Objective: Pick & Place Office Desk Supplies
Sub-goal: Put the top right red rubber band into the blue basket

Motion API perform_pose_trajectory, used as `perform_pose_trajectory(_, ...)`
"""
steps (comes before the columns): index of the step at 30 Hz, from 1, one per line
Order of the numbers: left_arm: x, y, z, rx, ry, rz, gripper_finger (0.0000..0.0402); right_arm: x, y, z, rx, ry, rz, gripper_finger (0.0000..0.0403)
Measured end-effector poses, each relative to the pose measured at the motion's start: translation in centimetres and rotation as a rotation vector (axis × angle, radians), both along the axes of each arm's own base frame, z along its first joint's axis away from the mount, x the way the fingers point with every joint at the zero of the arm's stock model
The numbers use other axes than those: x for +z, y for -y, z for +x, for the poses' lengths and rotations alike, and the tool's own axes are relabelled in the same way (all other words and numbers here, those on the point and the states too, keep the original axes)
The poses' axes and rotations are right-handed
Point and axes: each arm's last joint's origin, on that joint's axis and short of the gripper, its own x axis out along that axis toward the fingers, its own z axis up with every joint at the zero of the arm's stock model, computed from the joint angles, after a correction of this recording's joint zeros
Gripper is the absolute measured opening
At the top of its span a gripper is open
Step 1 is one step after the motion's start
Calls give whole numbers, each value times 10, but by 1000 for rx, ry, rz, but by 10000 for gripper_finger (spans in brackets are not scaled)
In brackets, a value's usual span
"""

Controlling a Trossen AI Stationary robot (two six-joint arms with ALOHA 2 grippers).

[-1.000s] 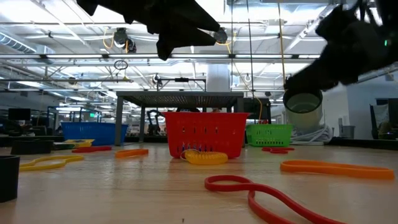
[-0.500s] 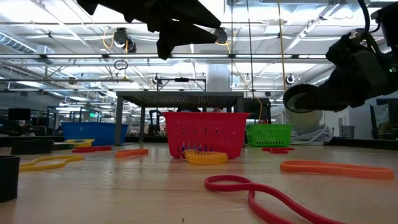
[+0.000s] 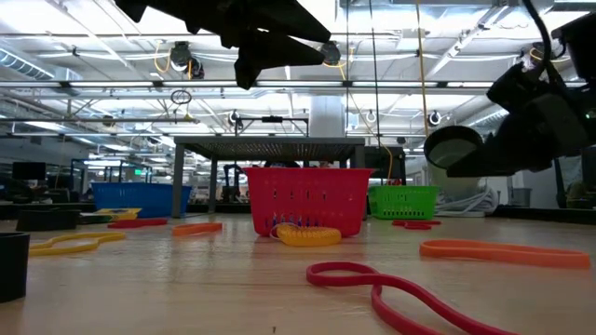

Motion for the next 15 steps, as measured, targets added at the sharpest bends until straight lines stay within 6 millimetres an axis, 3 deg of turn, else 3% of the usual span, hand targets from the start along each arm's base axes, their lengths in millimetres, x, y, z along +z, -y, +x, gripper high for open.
perform_pose_trajectory(15,0,0,0,-1,-5,1,147,-25,15,8,-2,-196,-112,146)
